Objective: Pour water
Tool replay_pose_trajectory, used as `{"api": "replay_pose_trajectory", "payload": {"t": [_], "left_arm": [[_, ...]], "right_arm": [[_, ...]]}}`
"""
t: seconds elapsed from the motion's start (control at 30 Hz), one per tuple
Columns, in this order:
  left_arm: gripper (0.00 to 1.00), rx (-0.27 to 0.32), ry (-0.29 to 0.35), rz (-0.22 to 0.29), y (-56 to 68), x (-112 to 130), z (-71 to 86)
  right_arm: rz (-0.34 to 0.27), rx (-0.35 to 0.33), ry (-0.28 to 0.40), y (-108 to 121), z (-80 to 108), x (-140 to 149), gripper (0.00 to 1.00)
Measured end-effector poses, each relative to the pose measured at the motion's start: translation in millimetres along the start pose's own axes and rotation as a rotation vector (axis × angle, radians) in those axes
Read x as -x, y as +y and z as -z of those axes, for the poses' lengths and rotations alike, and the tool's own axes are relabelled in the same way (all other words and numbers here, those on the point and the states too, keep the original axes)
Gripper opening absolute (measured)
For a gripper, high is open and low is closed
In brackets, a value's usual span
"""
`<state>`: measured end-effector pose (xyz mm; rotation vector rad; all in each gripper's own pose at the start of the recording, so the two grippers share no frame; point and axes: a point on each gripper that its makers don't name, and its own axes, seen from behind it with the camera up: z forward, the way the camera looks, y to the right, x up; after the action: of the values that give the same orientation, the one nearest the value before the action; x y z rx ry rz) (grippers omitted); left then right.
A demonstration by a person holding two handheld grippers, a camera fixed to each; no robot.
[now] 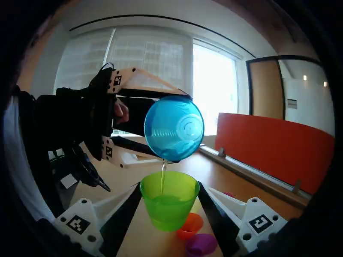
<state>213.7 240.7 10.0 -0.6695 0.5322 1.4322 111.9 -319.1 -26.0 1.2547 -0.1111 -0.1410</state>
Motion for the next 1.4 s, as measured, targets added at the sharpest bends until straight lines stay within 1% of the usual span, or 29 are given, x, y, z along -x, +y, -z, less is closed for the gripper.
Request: {"api": "replay_pose_trajectory", "payload": {"t": [0.2, 0.5, 0.8, 1.4], "left_arm": [[0.87, -0.003, -0.002, -0.012, -2.4, -0.1, 1.4], [0.87, -0.005, -0.002, -0.026, -2.6, -1.2, 1.4], [0.87, -0.010, 0.002, -0.028, -3.5, -5.9, 7.3], [0.87, -0.006, 0.006, -0.040, 5.5, -19.0, 16.6]], "right_arm": [[0.000, 0.000, 0.001, 0.2, 0.0, 0.2, 0.94], [0.003, 0.002, -0.001, -0.6, 0.9, -0.2, 0.94], [0.003, 0.004, 0.000, 0.8, 2.5, -1.2, 0.94], [0.008, 0.005, 0.004, 0.4, 4.1, -3.4, 0.94]]}}
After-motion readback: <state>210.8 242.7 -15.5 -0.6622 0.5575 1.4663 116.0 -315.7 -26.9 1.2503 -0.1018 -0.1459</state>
